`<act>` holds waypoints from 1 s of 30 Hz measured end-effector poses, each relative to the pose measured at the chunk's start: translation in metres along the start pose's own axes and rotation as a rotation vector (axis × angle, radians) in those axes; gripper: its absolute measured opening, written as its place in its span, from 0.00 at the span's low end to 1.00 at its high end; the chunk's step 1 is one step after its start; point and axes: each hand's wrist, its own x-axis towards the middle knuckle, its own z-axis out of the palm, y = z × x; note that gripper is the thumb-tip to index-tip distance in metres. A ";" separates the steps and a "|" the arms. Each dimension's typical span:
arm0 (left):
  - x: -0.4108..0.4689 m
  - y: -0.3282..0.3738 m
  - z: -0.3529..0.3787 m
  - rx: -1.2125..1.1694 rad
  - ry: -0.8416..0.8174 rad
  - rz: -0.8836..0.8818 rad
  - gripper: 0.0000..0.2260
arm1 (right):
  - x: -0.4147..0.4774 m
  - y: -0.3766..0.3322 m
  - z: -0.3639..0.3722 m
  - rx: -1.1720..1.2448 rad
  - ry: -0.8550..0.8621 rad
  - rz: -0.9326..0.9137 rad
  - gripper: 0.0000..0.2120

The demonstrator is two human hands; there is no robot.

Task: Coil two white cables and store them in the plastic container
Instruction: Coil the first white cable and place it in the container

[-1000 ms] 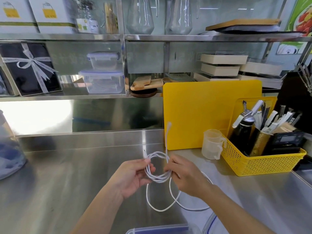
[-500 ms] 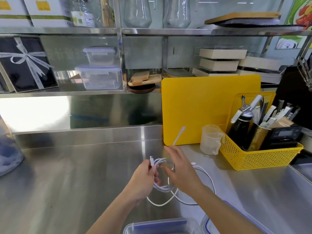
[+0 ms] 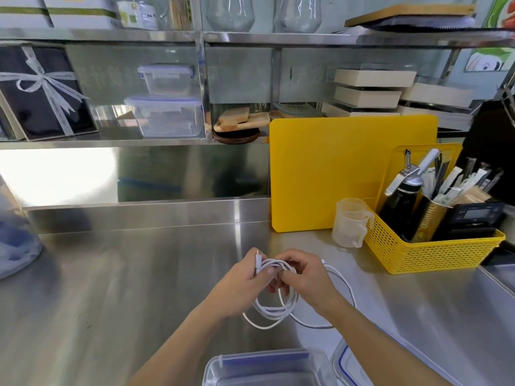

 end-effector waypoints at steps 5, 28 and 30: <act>-0.001 0.000 0.003 -0.223 0.113 -0.088 0.06 | 0.003 0.004 -0.002 -0.553 -0.025 -0.257 0.14; -0.002 -0.009 0.004 -0.512 0.025 -0.293 0.13 | -0.004 -0.006 0.015 -0.337 0.116 0.048 0.09; -0.004 -0.010 0.004 -0.501 0.019 -0.329 0.13 | -0.007 -0.009 0.018 -0.253 0.157 0.125 0.10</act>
